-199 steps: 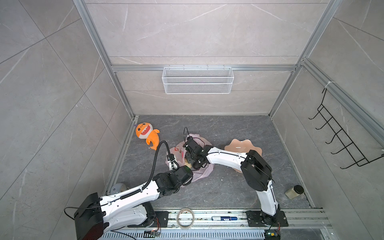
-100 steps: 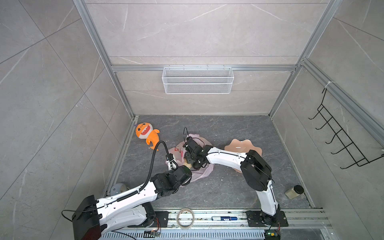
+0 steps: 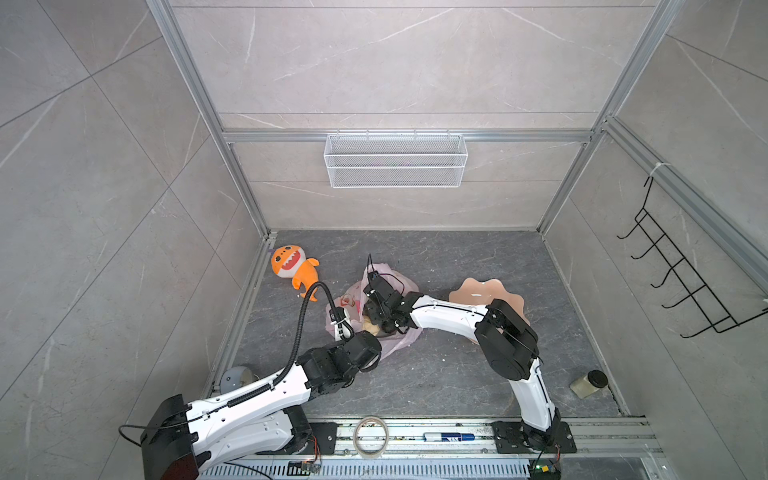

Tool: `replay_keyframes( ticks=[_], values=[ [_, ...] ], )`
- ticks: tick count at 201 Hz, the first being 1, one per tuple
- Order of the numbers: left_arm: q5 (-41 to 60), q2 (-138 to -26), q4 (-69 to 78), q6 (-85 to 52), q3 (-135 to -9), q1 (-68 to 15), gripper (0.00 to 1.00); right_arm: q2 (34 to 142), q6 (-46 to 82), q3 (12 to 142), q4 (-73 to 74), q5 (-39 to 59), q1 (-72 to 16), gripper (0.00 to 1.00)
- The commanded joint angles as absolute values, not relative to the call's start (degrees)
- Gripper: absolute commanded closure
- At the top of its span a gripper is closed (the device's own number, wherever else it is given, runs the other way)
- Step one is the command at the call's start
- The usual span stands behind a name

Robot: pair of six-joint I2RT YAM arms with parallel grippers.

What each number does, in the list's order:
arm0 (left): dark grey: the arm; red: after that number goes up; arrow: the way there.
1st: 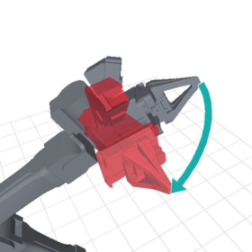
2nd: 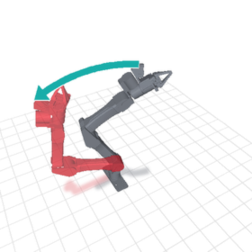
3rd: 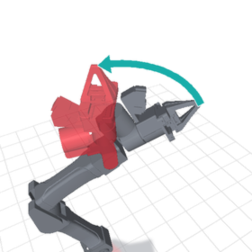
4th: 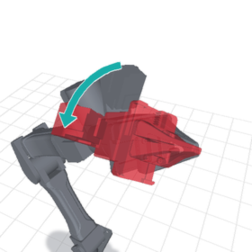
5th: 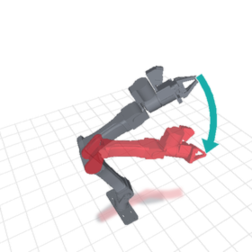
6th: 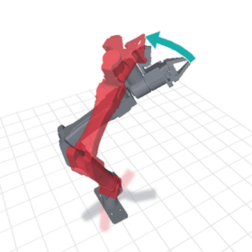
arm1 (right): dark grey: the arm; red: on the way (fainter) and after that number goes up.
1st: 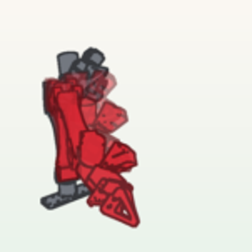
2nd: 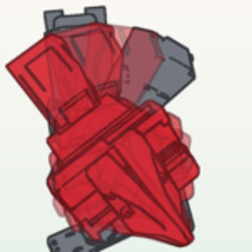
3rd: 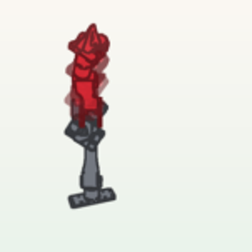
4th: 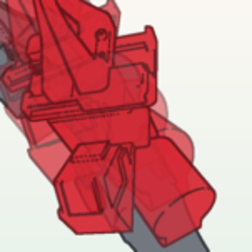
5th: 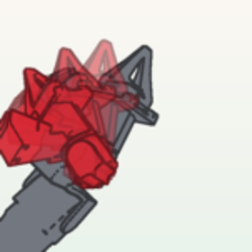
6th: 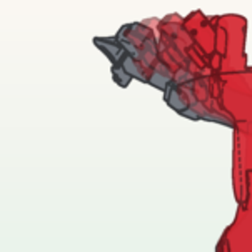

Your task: Take the fake fruits out of the plastic bag

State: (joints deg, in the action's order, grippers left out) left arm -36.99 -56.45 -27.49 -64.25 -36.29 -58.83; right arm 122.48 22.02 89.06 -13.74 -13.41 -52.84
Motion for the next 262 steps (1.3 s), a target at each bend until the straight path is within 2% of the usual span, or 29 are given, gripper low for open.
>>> replay_keyframes(
  ticks=[1, 27, 60, 152, 262],
  values=[
    [-37.96, -56.08, -28.35, -63.37, -36.48, -58.41, 1.0, 120.94, 20.88, 87.46, -12.06, -13.08, -52.76, 0.71],
    [-38.36, -56.51, -28.14, -62.89, -36.98, -58.45, 1.0, 118.82, 20.41, 87.01, -13.62, -12.16, -52.78, 0.77],
    [-39.1, -57.5, -28.39, -61.91, -38.02, -58.01, 1.0, 115.49, 20.14, 85.84, -14.84, -10.57, -52.74, 0.8],
    [-37.68, -56.17, -24.47, -53.97, -39.74, -50.95, 1.0, 103.53, 20.71, 80.87, -20.46, -3.98, -52.83, 0.82],
    [-34.1, -58.96, -20.04, -54.14, -38.36, -50.7, 1.0, 91.33, 22.32, 76.56, -23.75, 0.74, -52.86, 0.82]
  ],
)
